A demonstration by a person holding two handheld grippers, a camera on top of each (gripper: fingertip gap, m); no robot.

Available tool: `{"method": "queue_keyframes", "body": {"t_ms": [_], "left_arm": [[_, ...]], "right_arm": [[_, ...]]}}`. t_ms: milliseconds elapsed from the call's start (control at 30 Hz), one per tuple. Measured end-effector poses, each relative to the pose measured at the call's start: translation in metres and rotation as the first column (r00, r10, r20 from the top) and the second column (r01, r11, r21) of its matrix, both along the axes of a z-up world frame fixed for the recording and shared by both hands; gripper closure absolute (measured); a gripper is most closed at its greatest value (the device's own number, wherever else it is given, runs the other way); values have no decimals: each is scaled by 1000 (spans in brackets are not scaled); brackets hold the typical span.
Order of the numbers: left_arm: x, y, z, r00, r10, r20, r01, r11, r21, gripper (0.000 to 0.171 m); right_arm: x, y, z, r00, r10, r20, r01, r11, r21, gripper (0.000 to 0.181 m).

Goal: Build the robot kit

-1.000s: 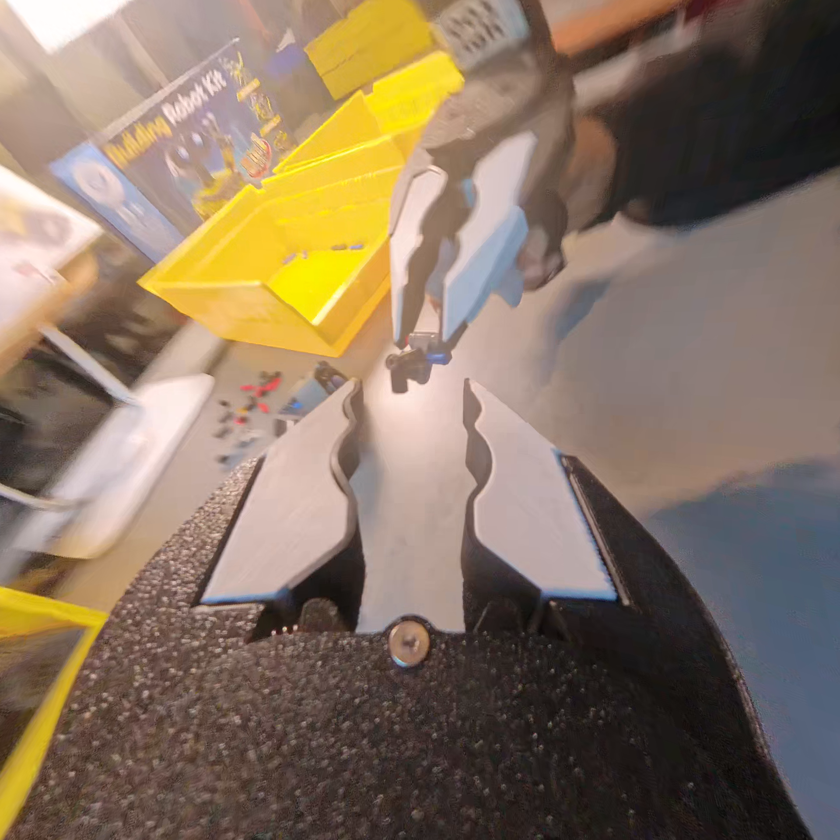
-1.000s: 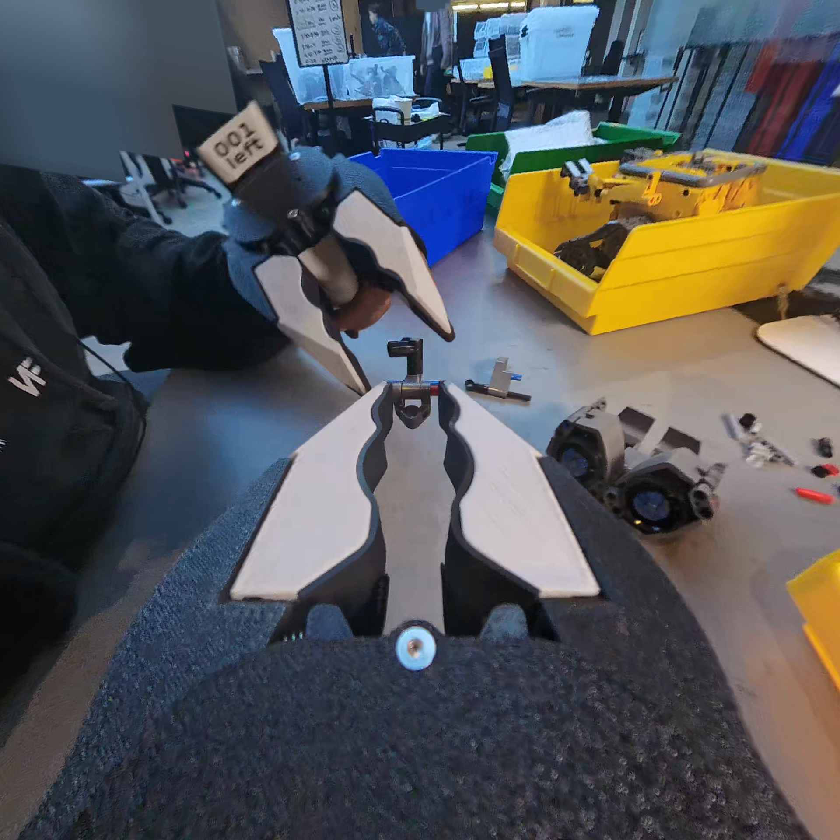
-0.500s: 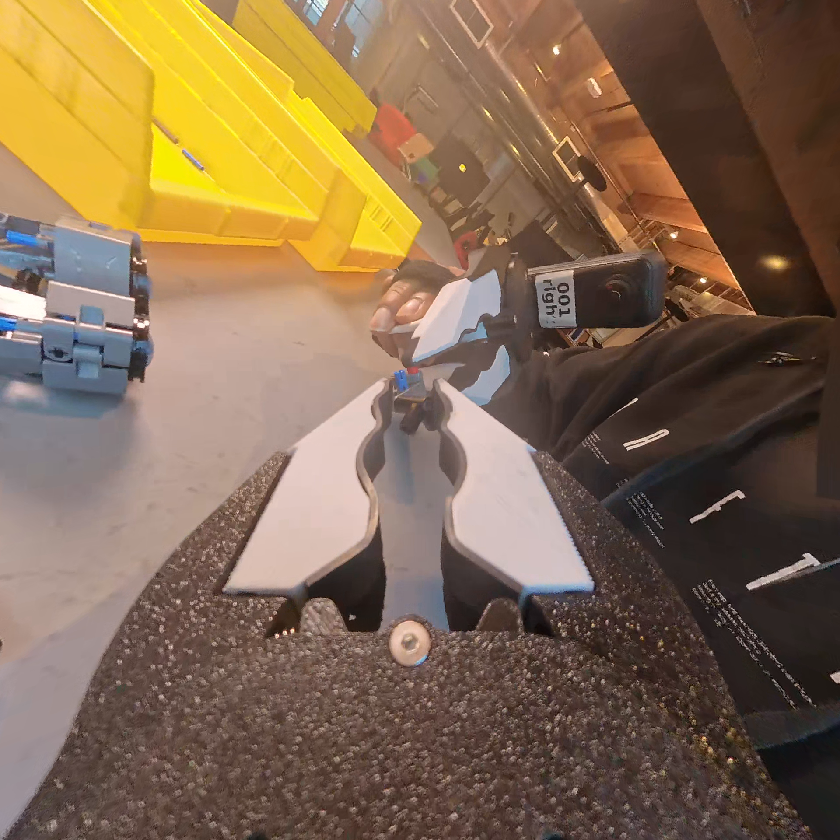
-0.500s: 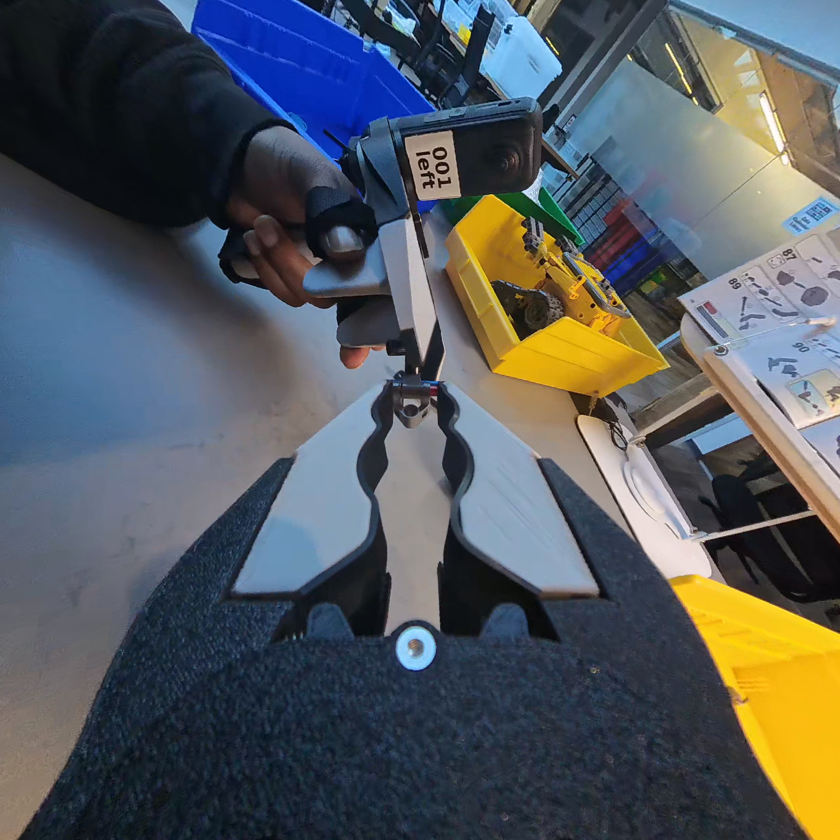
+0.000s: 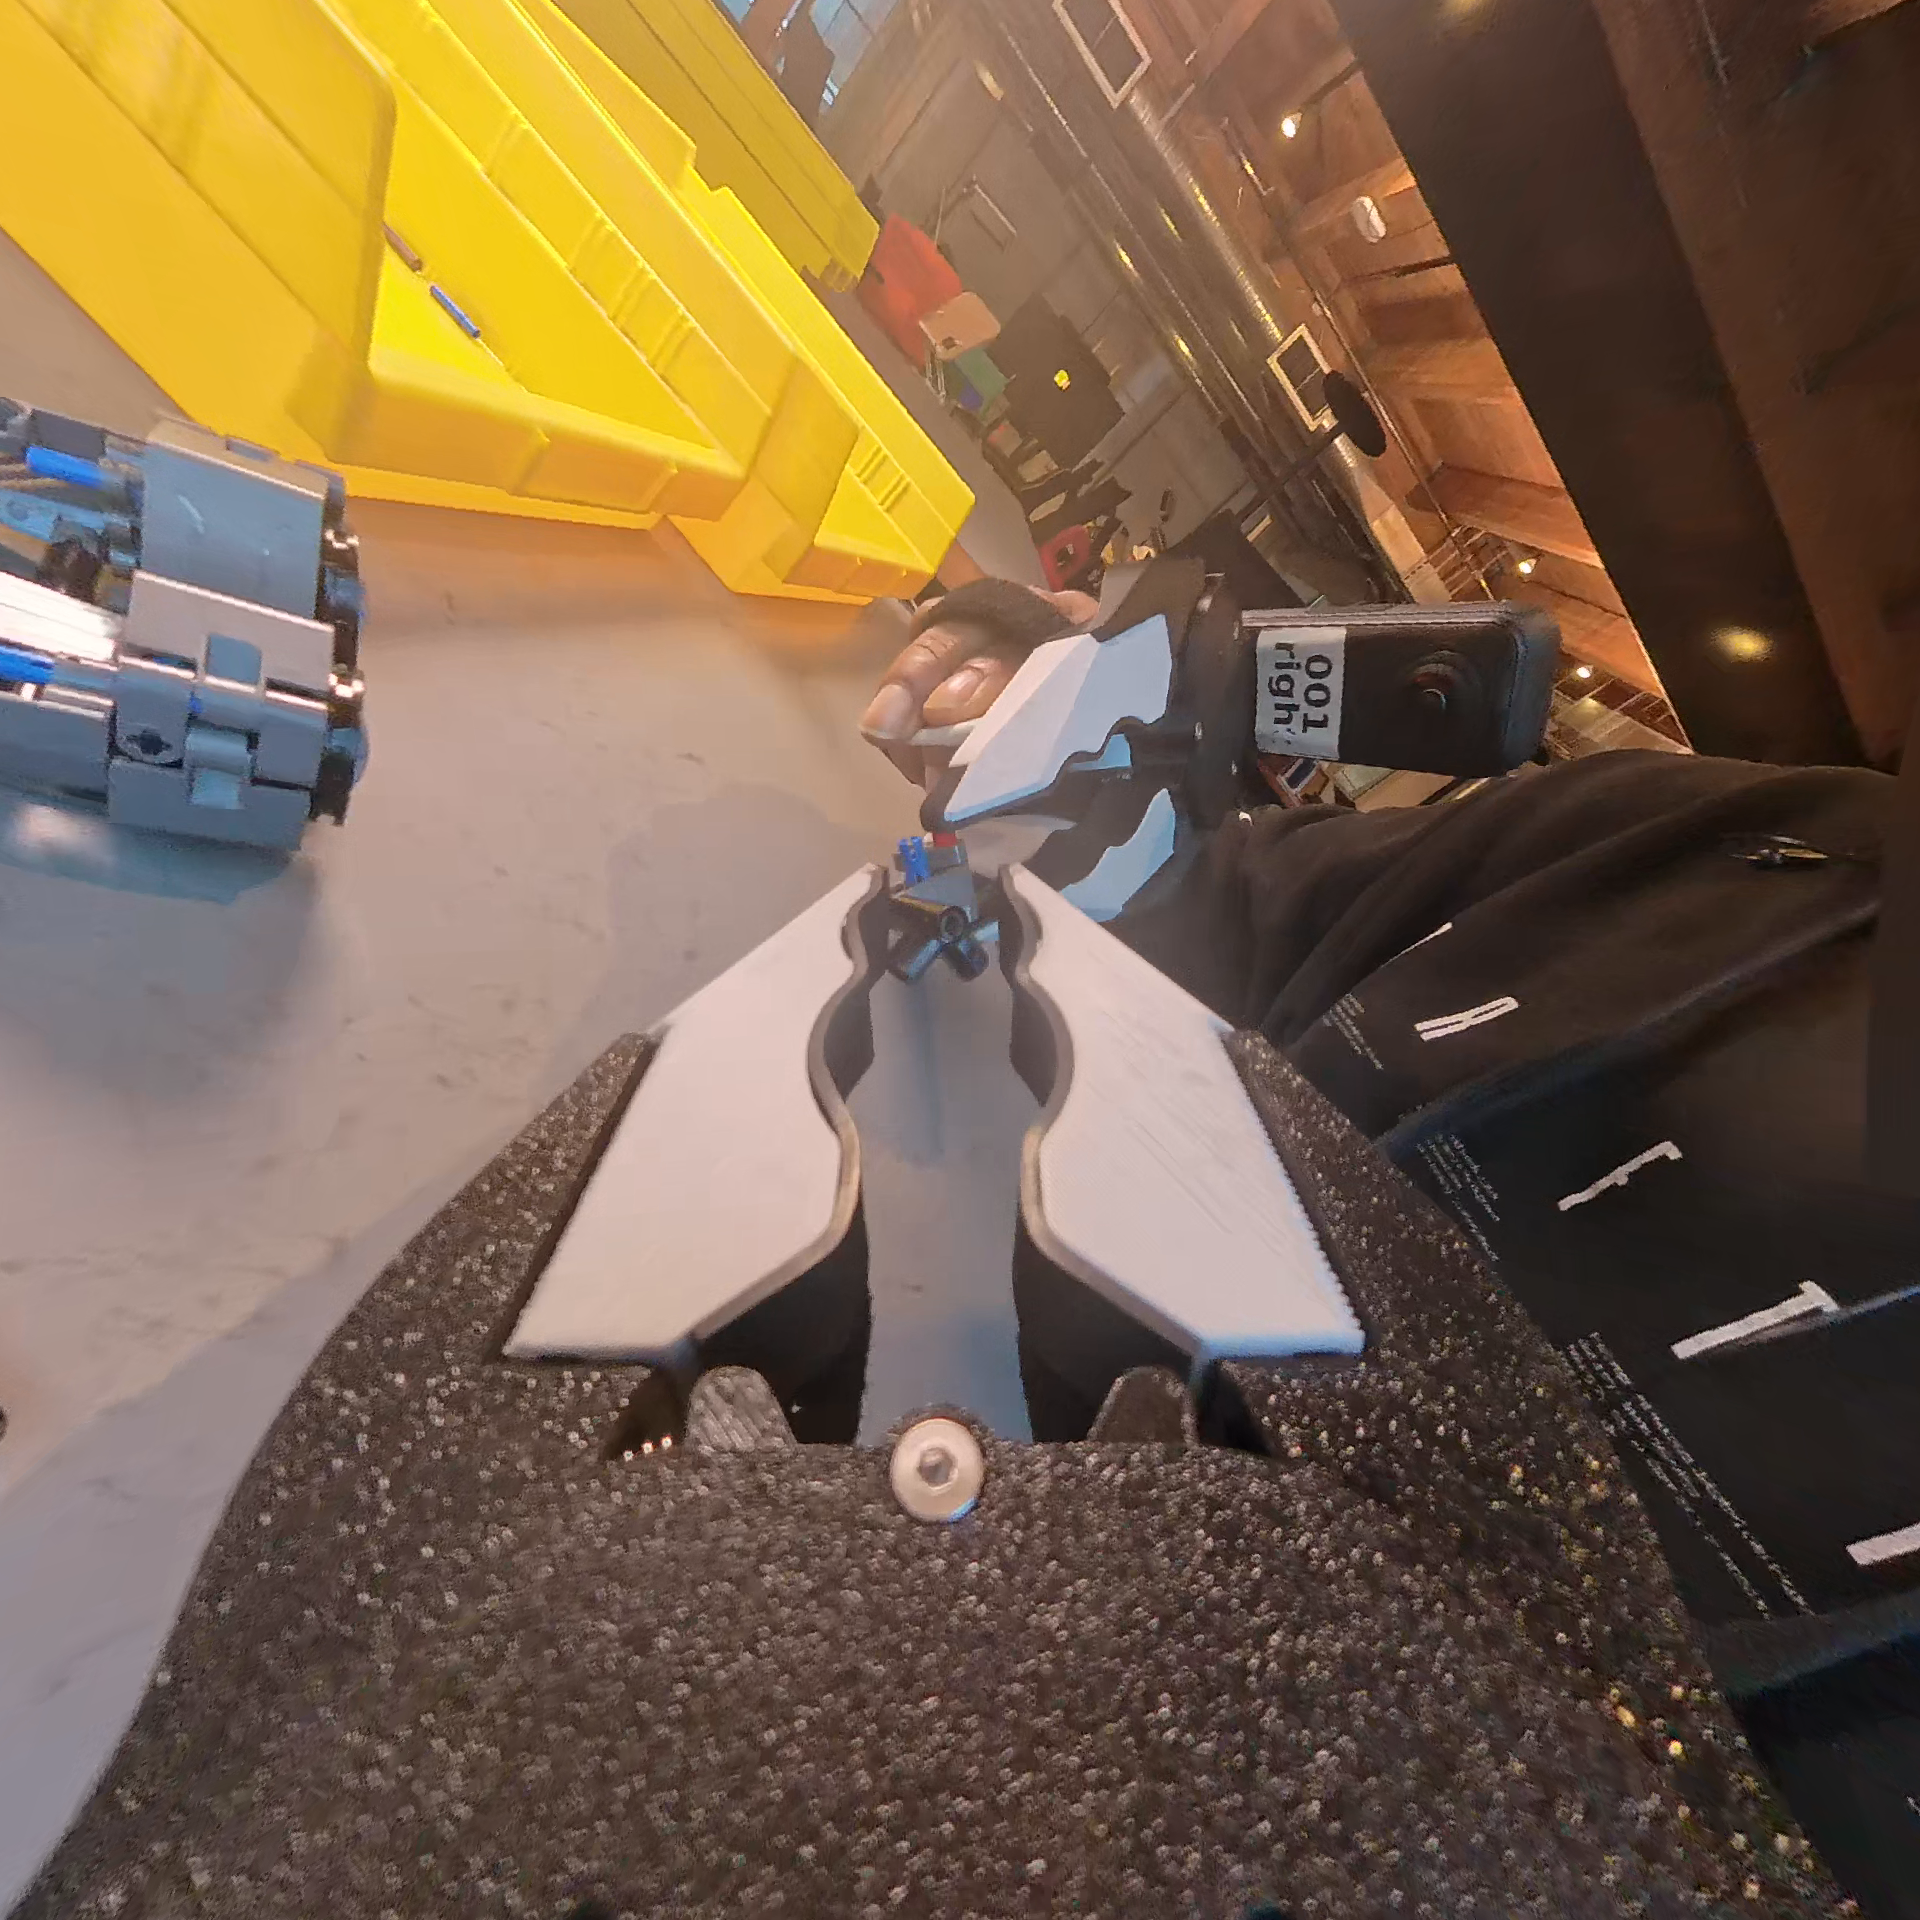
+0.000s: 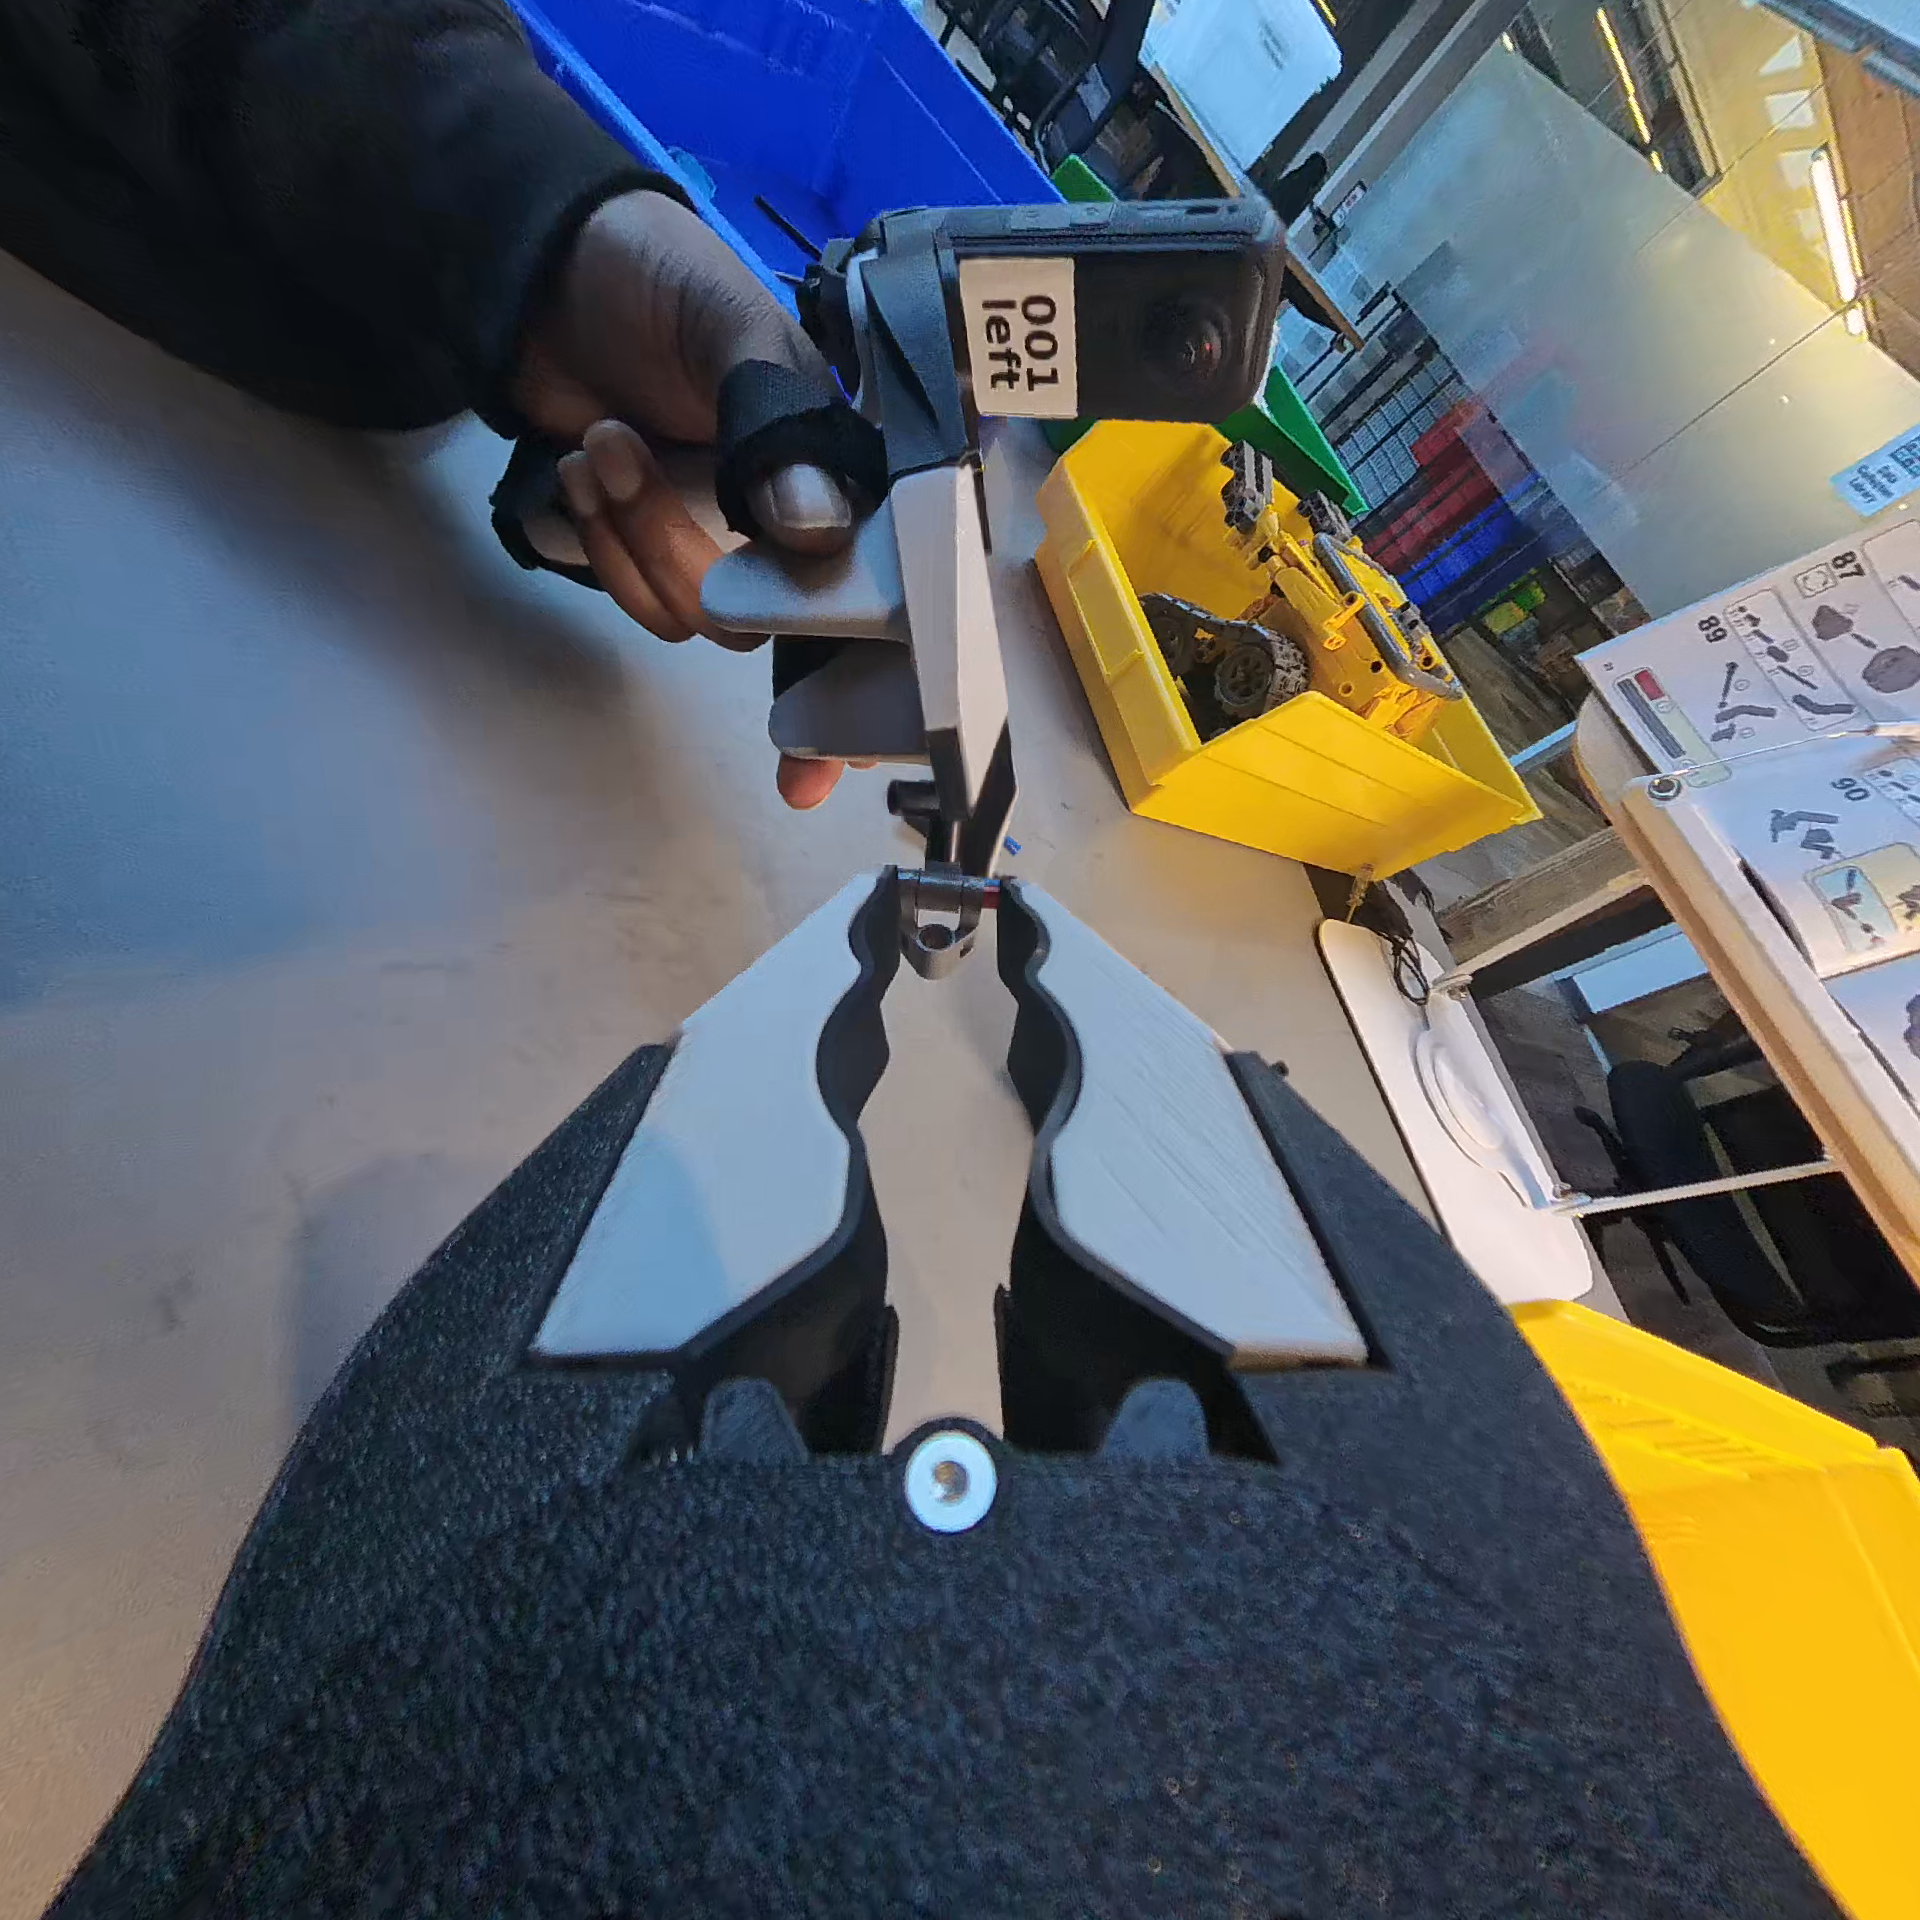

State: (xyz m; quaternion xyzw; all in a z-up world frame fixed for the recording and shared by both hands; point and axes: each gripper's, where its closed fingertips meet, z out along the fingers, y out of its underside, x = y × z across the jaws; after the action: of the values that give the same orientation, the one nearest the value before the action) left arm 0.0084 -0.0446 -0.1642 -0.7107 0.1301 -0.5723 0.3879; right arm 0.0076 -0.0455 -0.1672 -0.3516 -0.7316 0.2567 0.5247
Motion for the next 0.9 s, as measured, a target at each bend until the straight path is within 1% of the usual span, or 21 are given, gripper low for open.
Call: {"method": "queue_keyframes", "body": {"t_ms": [67,133,233,333,433,533,567,600,667,733,900], "left_arm": [[2,1,-6,1000,1,-21,-1,1000,-14,150],[3,3,-11,999,12,-46,-14,1000,-27,153],[2,4,-14,997,26,-66,-28,999,-31,157],[2,4,-14,997,28,-75,-30,999,-26,157],[3,2,-11,999,13,-52,-14,1000,-27,148],[1,2,-14,997,7,-77,-9,1000,-19,149],[1,2,-16,996,7,-93,-9,1000,-19,140],[0,2,-14,997,7,-81,-8,1000,-16,139],[3,0,-11,998,-13,-58,12,1000,-17,142],[8,-3,-11,998,-38,-52,37,999,-19,149],[8,-3,-8,999,-31,-44,31,999,-9,150]], "right_arm": [[-1,-1,-5,1000,-3,18,3,999,36,166],[-1,-1,-8,999,-6,33,5,998,60,166],[-1,0,-9,999,-12,42,9,998,63,166],[-2,-1,-10,999,-13,48,10,998,67,167],[-3,-1,-9,999,-12,47,8,997,74,167],[-3,-3,-7,999,-4,32,1,997,82,167],[-3,-3,-3,1000,-3,13,2,997,81,167],[-3,-3,-2,1000,-2,11,1,997,82,166],[-3,-5,1,1000,0,1,0,996,91,166],[-3,-6,-1,1000,4,4,-4,994,107,166],[-4,-7,3,1000,6,-25,-3,993,121,166]]}}
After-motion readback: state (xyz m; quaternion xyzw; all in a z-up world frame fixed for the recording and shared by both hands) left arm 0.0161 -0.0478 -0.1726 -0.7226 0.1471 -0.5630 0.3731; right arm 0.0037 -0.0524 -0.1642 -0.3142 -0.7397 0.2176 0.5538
